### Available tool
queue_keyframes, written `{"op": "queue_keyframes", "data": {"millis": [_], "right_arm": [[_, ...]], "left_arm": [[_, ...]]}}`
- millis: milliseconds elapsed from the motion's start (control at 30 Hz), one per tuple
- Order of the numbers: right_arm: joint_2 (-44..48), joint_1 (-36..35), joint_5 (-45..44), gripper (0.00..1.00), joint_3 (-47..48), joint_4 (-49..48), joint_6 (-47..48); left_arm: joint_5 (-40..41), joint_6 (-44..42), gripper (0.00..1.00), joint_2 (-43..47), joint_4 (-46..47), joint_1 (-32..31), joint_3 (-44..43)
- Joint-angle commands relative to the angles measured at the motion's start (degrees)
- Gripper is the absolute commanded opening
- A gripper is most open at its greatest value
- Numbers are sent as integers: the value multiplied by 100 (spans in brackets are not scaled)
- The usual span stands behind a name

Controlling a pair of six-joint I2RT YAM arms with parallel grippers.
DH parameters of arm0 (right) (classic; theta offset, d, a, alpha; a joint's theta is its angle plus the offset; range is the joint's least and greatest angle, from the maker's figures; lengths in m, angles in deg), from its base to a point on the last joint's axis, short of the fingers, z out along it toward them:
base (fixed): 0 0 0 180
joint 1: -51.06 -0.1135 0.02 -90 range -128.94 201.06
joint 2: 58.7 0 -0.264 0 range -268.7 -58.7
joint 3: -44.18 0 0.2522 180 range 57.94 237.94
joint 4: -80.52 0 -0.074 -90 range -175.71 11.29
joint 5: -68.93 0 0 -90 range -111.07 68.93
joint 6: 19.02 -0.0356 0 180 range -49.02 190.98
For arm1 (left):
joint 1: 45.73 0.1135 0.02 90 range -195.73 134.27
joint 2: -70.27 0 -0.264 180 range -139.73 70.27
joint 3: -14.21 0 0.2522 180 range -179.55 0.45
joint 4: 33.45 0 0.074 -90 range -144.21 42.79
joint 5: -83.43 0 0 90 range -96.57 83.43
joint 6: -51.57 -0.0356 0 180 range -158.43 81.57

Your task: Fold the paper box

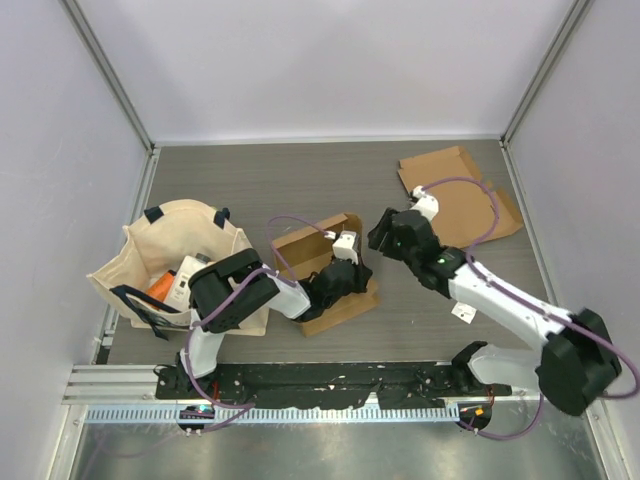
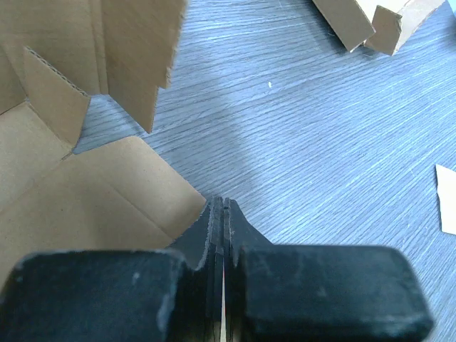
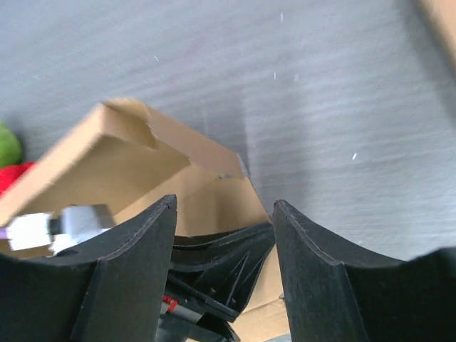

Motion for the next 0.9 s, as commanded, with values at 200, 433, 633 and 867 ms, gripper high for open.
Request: {"op": "queue_keyframes", "data": {"millis": [200,433,633,867], "right_arm": [[536,1651,1997,62,-402,-1221,2460],[-634,1722,2350,62,-95,-1582,2865],[-793,1722,2639,62,-235,-1811,2926],[-1117,1722,3290,62,-191,-2145,3330]], "left_arm": [[-409,-404,0,93,-405,38,178],[-277,-939,9,998,-1406,38,72],[-312,-1178,25,2053,-1882,38,309],[135,-1037,6,2336,-2391,47,617]]}}
